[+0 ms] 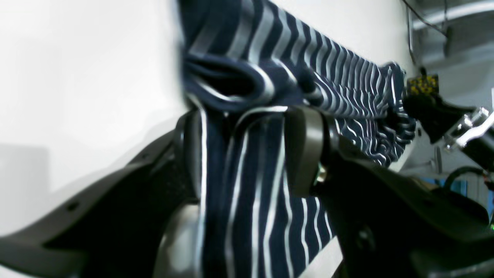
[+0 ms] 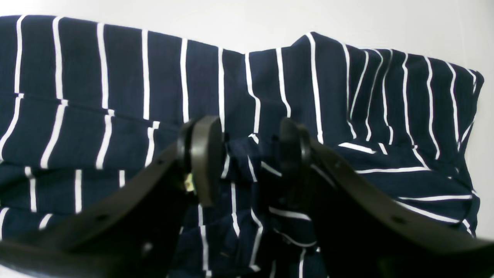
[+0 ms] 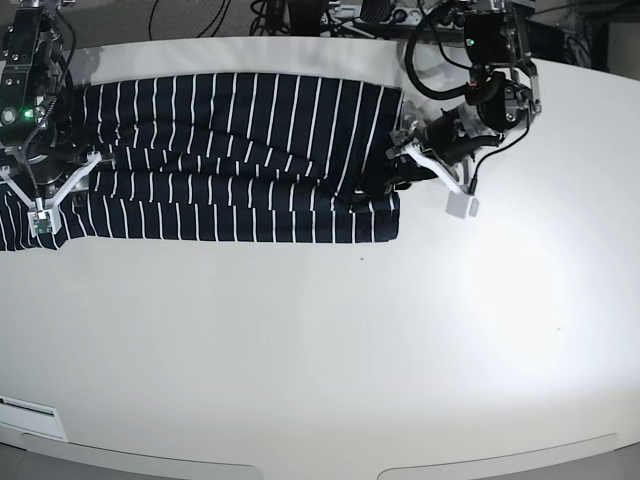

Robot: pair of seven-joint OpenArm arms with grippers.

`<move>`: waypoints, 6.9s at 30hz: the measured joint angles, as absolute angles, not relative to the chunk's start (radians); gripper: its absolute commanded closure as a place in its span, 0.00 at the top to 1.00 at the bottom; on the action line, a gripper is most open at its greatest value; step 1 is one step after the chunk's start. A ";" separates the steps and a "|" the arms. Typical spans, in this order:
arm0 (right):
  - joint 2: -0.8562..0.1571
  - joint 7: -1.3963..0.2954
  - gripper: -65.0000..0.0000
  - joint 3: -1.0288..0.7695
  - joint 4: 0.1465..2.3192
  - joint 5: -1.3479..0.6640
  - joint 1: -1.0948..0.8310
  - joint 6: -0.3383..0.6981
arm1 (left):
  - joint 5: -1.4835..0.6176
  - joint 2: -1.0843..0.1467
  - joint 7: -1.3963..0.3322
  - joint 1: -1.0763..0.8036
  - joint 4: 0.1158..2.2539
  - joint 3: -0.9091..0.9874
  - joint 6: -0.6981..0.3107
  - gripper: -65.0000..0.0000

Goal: Fold the T-shirt properly
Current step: 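Grasp the strip's end with the left gripper and drag it toward the right gripper, then grasp both ends of the strip with both grippers, then fold the strip end held by the left gripper over toward the right gripper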

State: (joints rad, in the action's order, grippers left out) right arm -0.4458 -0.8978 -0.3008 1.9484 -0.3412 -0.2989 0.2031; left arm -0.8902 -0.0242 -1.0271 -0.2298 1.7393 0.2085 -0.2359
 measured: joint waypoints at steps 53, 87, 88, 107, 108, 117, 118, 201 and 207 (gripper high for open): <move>-0.446 -0.898 0.42 -0.301 1.948 -0.341 -0.297 0.229 | -0.623 0.117 -0.938 -0.138 1.732 0.197 -0.117 0.00; -0.446 -0.894 0.24 -0.301 1.950 -0.648 -0.290 0.476 | -0.700 -0.366 -0.962 -0.139 1.727 0.274 -0.135 0.00; -0.446 -0.890 0.17 -0.301 1.950 -0.647 -0.291 0.476 | -0.712 -0.376 -0.966 -0.139 1.727 0.274 -0.135 0.00; -0.397 -0.736 0.00 -0.178 1.750 -0.467 -0.288 0.451 | -1.300 -0.435 -1.113 -0.141 1.725 0.273 -0.520 0.00; -0.397 -0.736 0.00 -0.175 1.750 -0.467 -0.287 0.448 | -1.342 -0.435 -1.131 -0.141 1.725 0.273 -0.542 0.00; -0.398 -0.738 0.00 -0.171 1.750 -0.468 -0.288 0.422 | -1.452 -0.433 -1.230 -0.092 1.753 0.272 -0.611 0.00; -0.398 -0.742 0.00 -0.171 1.750 -0.467 -0.288 0.422 | -1.452 -0.429 -1.229 -0.084 1.760 0.270 -0.611 0.00; -0.390 -0.785 0.07 -0.171 1.750 -0.482 -0.286 0.418 | -0.962 -0.056 -0.998 -0.153 1.827 0.210 -0.564 0.00; -0.390 -0.786 0.07 -0.171 1.750 -0.482 -0.286 0.418 | -0.915 -0.062 -1.036 -0.152 1.827 0.084 -0.516 0.00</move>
State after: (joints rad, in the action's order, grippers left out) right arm -0.3901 -0.7856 -0.1707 1.7500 -0.4820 -0.2855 0.4179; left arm -0.9150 -0.0616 -1.0363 -0.1520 1.8267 0.0837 -0.5156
